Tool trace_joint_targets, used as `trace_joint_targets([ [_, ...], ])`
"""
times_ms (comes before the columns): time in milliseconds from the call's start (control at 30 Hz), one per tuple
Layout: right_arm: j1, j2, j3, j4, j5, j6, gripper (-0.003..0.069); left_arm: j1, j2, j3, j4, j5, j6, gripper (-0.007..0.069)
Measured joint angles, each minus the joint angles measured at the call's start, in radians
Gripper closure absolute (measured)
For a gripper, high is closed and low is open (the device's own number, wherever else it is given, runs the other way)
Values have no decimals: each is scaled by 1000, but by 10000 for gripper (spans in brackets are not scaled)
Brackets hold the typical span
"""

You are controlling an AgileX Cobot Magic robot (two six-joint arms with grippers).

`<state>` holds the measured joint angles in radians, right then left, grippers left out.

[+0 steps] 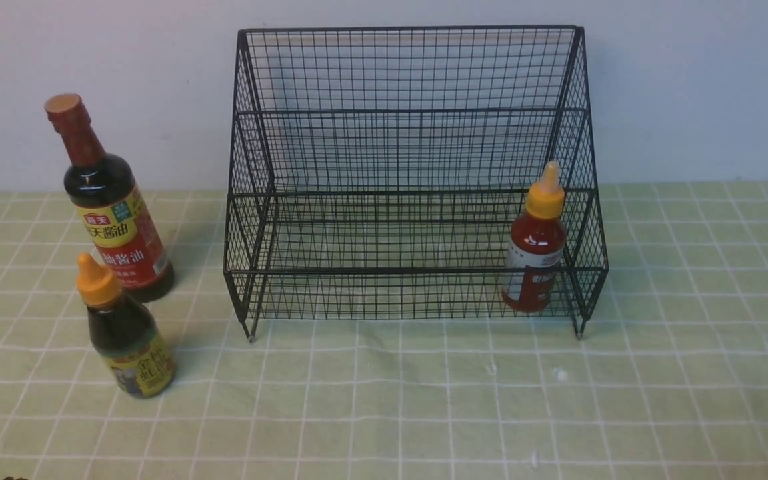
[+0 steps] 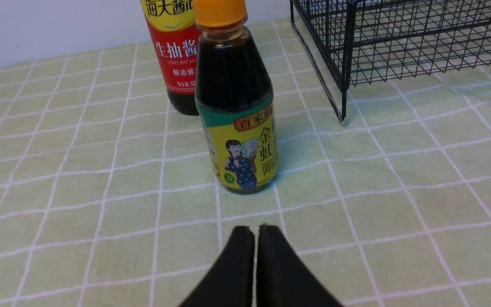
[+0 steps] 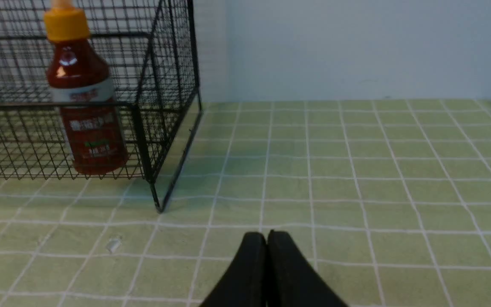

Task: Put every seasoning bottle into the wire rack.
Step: Use the left arm to grab the condiment bottle closest to it

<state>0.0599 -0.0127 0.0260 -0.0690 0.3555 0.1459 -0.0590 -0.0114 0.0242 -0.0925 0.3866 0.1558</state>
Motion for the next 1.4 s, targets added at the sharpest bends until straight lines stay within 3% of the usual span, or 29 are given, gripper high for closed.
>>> trace_joint_targets([
  [200,-36,0,-2,2,10,0,673,0,0,0,0,0,0,631],
  [1400,-40,0,-2,3,10,1,673,0,0,0,0,0,1,631],
])
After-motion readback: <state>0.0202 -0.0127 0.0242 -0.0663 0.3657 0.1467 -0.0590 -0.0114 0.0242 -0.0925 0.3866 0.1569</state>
